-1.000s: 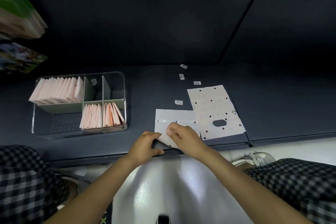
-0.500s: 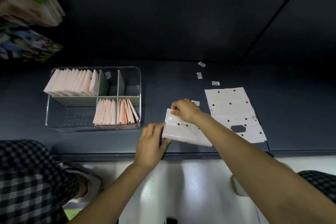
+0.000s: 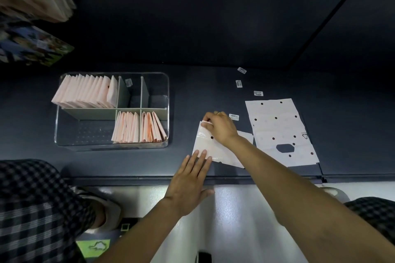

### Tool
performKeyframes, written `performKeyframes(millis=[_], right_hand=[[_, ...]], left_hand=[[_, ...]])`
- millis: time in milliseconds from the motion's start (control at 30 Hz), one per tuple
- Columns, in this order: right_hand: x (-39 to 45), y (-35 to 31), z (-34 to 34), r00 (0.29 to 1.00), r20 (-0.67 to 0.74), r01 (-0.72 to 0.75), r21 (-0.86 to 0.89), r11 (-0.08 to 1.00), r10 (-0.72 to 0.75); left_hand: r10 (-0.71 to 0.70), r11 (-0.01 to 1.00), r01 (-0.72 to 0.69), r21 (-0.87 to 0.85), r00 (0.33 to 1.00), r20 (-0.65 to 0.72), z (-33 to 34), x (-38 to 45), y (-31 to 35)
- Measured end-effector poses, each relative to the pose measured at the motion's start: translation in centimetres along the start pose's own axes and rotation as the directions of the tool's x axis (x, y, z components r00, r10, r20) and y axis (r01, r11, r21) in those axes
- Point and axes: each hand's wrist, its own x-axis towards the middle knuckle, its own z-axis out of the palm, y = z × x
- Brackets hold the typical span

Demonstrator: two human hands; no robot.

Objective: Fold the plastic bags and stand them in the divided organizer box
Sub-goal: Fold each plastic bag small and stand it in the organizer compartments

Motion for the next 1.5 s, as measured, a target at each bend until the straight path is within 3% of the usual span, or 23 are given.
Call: performKeyframes(millis=[133, 200, 333, 433, 667, 867, 1100, 1167, 1267, 1367, 1433, 1500], right_hand=[[-2.4, -0.1, -0.1, 0.972, -0.231, 0.069, 0.138, 0.988, -0.036], [-5.1, 0.1, 0.4, 0.947, -0.297, 0.155, 0.076, 0.985, -0.126], [-11.8, 1.1, 3.0, 0.895, -0.214, 0.342, -0.236, 0.910, -0.392], [-14.0, 2.6, 3.7, 0.922, -0.067, 0.329, -0.384, 0.863, -0.381], [-15.7, 7.3, 1.3, 0.938, -0.071, 0.275, -0.445, 0.853, -0.339], [-14.9, 7.5, 0.3, 0.885, -0.231, 0.311, -0.355, 0.882, -0.405], [-13.0, 7.9, 0.2, 0.857, -0.154, 0.350, -0.525, 0.776, -0.491], [-12.7, 7.7, 0.0, 0.879, -0.100, 0.338, -0.562, 0.755, -0.467], [-12.3, 7.0, -0.5, 0.923, -0.137, 0.263, -0.460, 0.848, -0.360], [-12.0, 7.4, -1.4, 0.978, -0.028, 0.203, -0.089, 0.975, -0.206], [-11.9, 7.7, -2.1, 0.986, 0.071, 0.138, 0.143, 0.980, -0.149], [-11.8, 7.8, -2.8, 0.982, 0.142, 0.084, 0.266, 0.960, -0.125]], left_hand=[[-0.034, 0.999, 0.033, 0.039, 0.999, 0.026, 0.5, 0.1, 0.0], [-0.053, 0.998, 0.052, 0.046, 0.998, 0.030, 0.7, 0.2, 0.1], [-0.078, 0.996, 0.076, 0.044, 0.996, 0.036, 0.8, 0.4, 0.4], [-0.086, 0.995, 0.084, 0.045, 0.996, 0.029, 0.5, 0.4, 0.5], [-0.059, 0.996, 0.063, 0.063, 0.997, -0.057, -0.5, -0.2, -1.9], [-0.109, 0.978, 0.086, -0.188, 0.987, -0.116, -1.4, 0.9, -3.2], [-0.059, 0.974, 0.028, -0.225, 0.989, -0.135, -2.7, 2.9, -4.0], [-0.059, 0.977, 0.027, -0.210, 0.987, -0.148, -3.0, 3.5, -3.8], [-0.086, 0.972, 0.051, -0.231, 0.985, -0.147, -3.3, 4.0, -3.7], [-0.097, 0.949, 0.041, -0.312, 0.982, -0.164, -3.4, 4.2, -3.8], [-0.100, 0.917, 0.026, -0.399, 0.981, -0.167, -3.6, 4.2, -3.9], [-0.151, 0.863, 0.045, -0.503, 0.973, -0.172, -4.1, 4.3, -3.8]])
